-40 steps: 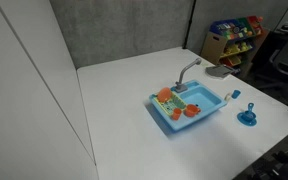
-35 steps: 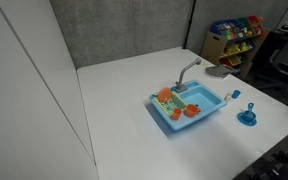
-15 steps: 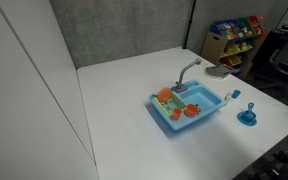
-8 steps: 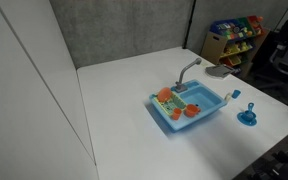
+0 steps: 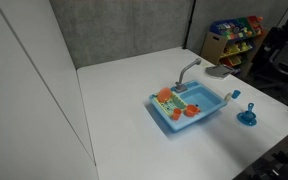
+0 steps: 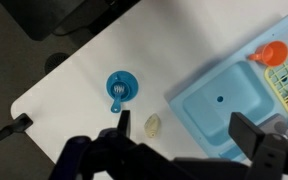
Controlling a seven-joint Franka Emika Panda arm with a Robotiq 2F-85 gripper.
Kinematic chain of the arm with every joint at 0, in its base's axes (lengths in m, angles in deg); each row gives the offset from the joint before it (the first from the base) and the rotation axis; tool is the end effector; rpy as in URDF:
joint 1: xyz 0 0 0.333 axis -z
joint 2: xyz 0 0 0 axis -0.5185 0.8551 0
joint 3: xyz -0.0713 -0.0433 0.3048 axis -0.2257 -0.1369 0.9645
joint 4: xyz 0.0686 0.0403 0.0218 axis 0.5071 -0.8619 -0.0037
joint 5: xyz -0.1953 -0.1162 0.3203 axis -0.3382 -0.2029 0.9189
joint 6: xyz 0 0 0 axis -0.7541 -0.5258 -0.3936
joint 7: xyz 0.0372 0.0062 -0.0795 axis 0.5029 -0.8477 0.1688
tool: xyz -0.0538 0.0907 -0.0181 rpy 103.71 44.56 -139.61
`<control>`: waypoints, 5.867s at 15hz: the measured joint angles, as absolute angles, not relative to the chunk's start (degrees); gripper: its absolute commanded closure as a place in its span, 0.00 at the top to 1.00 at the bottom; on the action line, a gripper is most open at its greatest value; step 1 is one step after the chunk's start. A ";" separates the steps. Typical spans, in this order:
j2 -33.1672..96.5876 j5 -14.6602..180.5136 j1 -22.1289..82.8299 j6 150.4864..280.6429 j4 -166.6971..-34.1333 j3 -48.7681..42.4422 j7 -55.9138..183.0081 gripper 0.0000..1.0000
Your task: Pick up the blue handleless cup and put it in the sink
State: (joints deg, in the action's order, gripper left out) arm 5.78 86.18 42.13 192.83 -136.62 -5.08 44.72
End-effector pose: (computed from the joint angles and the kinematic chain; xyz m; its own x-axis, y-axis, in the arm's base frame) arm 0.4579 -0.1384 0.4255 0.7565 -0.6416 -0.1262 -0.6435 -0.7648 0.0307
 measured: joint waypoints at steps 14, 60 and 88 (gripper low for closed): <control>22.50 86.47 42.38 201.67 -130.46 -9.58 33.77 1.00; 65.37 97.15 45.69 226.92 -104.61 -15.28 20.07 1.00; 72.54 98.82 48.20 225.14 -96.52 -13.64 23.29 0.17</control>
